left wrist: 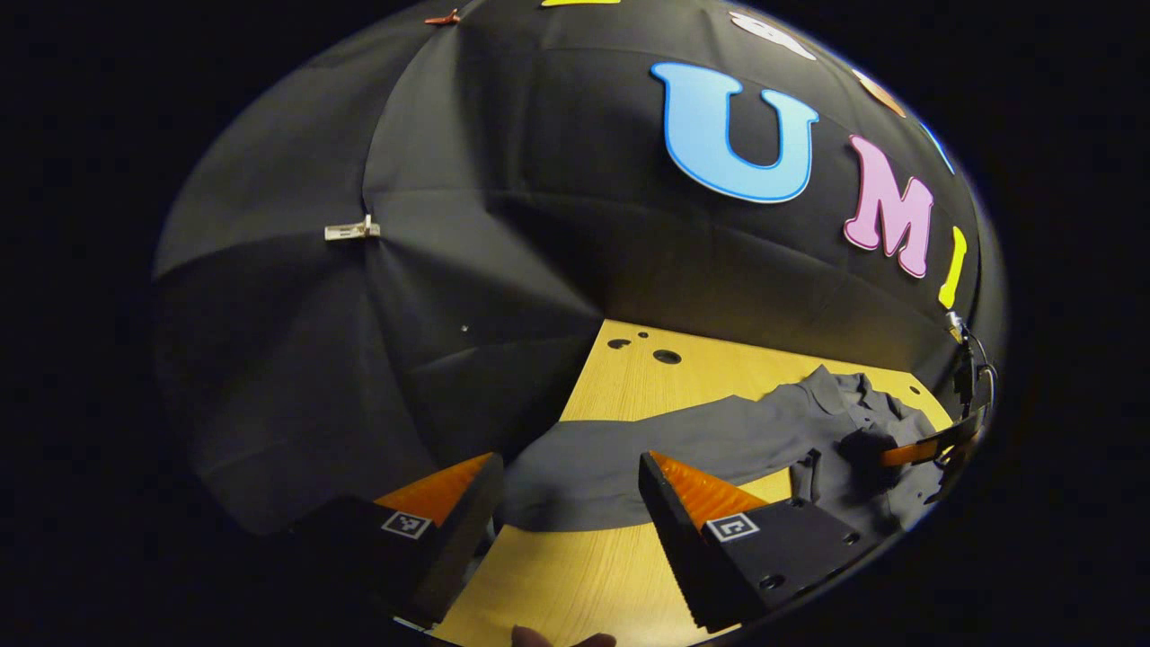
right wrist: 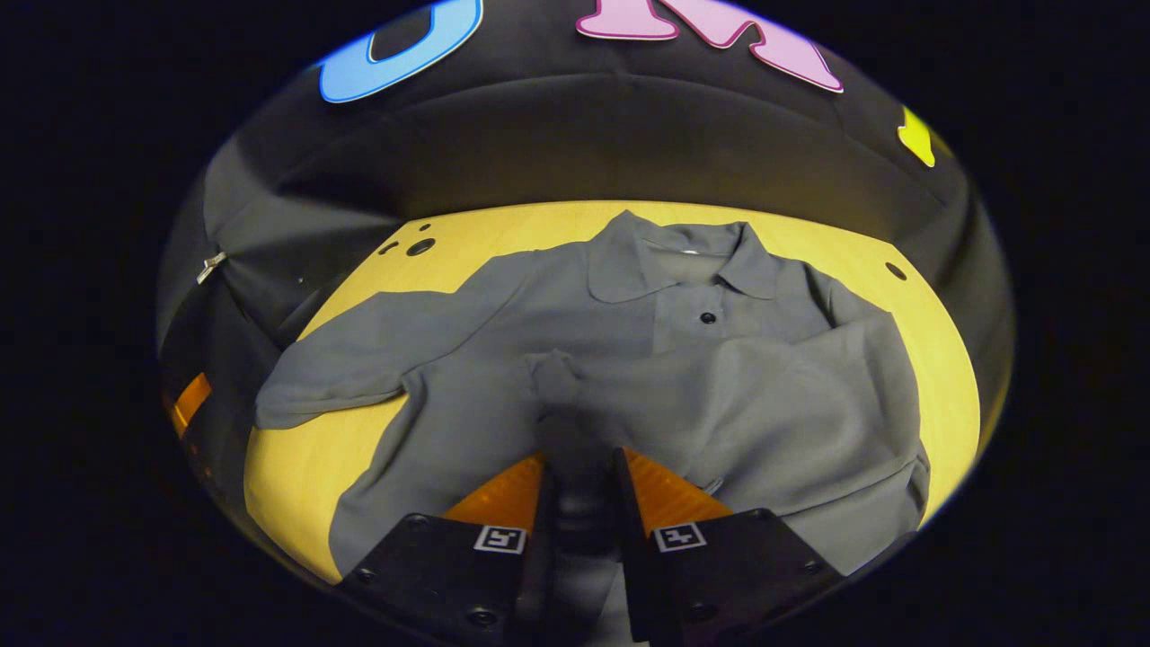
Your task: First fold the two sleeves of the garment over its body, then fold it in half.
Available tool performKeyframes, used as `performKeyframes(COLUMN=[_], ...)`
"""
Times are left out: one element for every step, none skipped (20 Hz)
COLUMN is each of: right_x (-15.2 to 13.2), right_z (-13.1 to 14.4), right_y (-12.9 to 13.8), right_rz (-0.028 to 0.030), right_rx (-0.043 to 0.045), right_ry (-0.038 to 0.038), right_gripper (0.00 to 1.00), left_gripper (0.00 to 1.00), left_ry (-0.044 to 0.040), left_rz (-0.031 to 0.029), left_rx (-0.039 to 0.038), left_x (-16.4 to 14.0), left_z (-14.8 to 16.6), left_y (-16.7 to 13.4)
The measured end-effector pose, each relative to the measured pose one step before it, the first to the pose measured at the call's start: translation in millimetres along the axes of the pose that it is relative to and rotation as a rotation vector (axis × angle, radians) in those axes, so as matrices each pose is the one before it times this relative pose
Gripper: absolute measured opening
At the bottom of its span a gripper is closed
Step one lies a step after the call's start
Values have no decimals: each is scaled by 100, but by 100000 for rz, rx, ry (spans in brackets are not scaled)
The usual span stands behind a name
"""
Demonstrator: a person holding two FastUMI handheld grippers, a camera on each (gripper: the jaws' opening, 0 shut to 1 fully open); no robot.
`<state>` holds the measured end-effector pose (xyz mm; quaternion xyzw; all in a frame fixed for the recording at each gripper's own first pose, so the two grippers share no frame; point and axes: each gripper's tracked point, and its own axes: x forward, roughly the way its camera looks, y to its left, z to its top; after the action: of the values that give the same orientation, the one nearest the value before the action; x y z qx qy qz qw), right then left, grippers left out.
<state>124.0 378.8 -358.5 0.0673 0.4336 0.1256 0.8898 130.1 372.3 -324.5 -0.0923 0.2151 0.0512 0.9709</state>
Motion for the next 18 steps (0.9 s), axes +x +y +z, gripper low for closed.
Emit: performKeyframes(right_x=[-258,-252,-225,-366,-431,-535,-404,-504,-588,-606,-797,-828,-932,-792,-748,-622,-400,-230], right_z=[-142,-147,-65,153,239,-13,-38,1,-158,-166,-181,-86,47,103,97,-175,-360,-255], right_y=[481,530,356,520,496,246,-64,-261,-139,-41,60,-168,-363,-523,-478,-590,-481,-718], right_rz=[1420,1236,915,1458,1160,841,260,-366,-58,242,796,209,-256,-334,-726,-538,-645,-1134], right_rx=[16,425,803,1727,1560,996,-632,-2007,-1947,-938,-16,218,125,322,521,486,-116,-445], right_ry=[521,448,-217,-937,-988,-850,-581,-546,-387,-371,-259,-457,-955,-1272,-1106,-346,527,717], right_gripper=[31,47,53,43,58,60,64,65,68,70,74,74,74,74,74,74,74,74], left_gripper=[95,95,95,95,95,95,95,95,95,95,95,95,95,95,95,95,90,96], left_ry=[1536,1633,1229,1146,1341,1985,2401,2364,1486,962,1016,873,1163,1137,1298,1308,1026,1470], left_rz=[640,1472,1135,1445,813,496,794,402,902,1104,524,215,-29,-206,-310,-15,-98,-166], left_rx=[16,365,189,-196,-606,-436,115,99,32,-6,-287,-175,379,558,738,736,337,257], left_x=[792,555,646,857,535,523,438,418,425,352,314,299,10,335,277,445,288,201], left_z=[-461,-521,-323,-585,-306,-511,-700,-450,-505,-354,-167,-67,-425,-223,-198,-305,-188,-281], left_y=[236,424,406,277,258,68,270,225,165,284,162,85,-187,-70,-90,-49,-143,-21])
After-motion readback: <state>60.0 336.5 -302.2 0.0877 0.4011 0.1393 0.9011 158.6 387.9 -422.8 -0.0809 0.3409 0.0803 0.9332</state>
